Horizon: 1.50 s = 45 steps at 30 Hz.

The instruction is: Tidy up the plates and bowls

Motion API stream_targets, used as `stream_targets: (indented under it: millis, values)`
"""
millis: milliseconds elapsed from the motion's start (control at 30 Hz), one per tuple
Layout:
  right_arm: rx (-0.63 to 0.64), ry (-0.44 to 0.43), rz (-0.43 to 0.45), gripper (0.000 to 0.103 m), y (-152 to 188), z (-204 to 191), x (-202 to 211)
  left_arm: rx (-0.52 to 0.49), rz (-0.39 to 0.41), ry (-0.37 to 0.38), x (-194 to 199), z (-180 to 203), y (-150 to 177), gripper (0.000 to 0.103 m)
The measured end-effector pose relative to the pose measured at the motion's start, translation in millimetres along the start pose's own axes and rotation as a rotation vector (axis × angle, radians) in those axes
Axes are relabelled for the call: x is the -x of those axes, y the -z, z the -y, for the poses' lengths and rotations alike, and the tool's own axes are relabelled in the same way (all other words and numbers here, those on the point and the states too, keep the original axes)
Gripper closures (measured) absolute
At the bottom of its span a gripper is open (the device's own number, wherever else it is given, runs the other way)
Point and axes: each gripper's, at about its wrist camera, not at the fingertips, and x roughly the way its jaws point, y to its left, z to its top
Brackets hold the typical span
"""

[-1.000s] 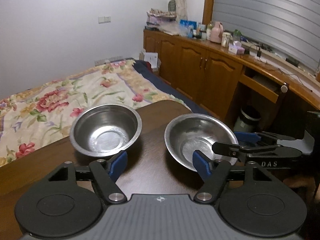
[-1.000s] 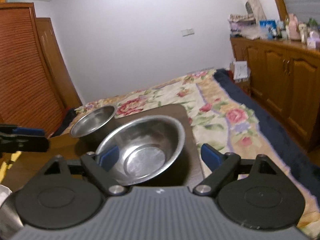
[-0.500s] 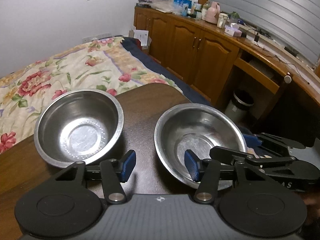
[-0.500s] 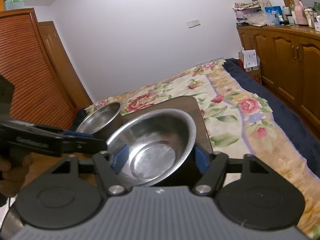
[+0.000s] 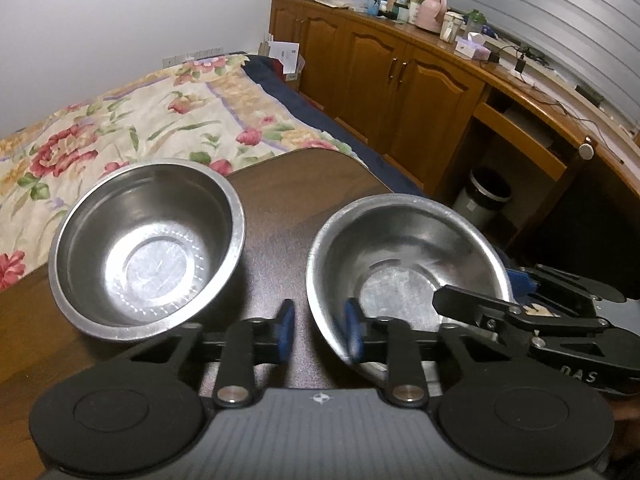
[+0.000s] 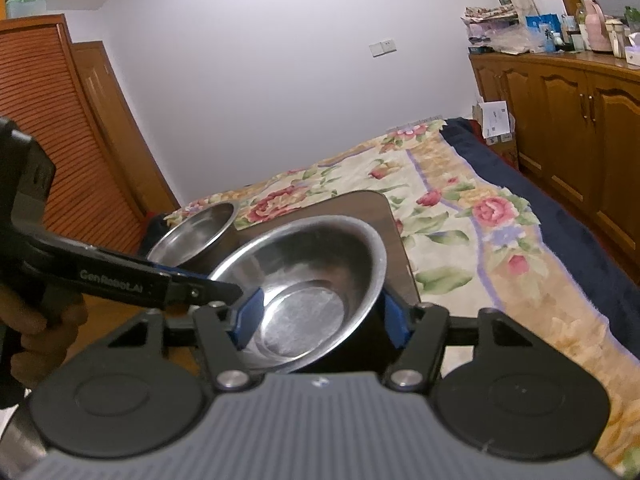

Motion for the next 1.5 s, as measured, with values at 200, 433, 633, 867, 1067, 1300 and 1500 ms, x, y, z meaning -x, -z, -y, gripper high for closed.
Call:
stream_targets:
  millis: [200, 433, 633, 867, 1067, 1300, 1500]
  values:
    - [-0.003, 0.008, -0.01, 0.068, -1, 1, -3, 0.014, 0.018, 0.0, 12, 6, 1, 0.085]
    - [0.021, 0.045, -0.009, 0.084, -5, -4, 4, -0.003, 0.08, 0.018, 49, 12, 2, 0.086]
    - [0.02, 0.03, 0.035, 0.086, -22, -20, 31, -0.022, 0.15, 0.036, 85, 20, 3, 0.086]
    - [0.062, 0.049, 0.084, 0.086, -31, -45, 62, -0.038, 0.199, 0.053, 119, 21, 16, 0.086]
    - [0.068, 0.051, 0.094, 0.086, -30, -59, 73, -0.042, 0.23, 0.052, 145, 18, 32, 0.086]
    - [0.092, 0.037, 0.105, 0.086, -24, -78, 83, -0.039, 0.253, 0.035, 169, 15, 55, 0.086]
    - [0.103, 0.025, 0.102, 0.086, -12, -93, 88, -0.014, 0.25, 0.022, 177, 11, 79, 0.086]
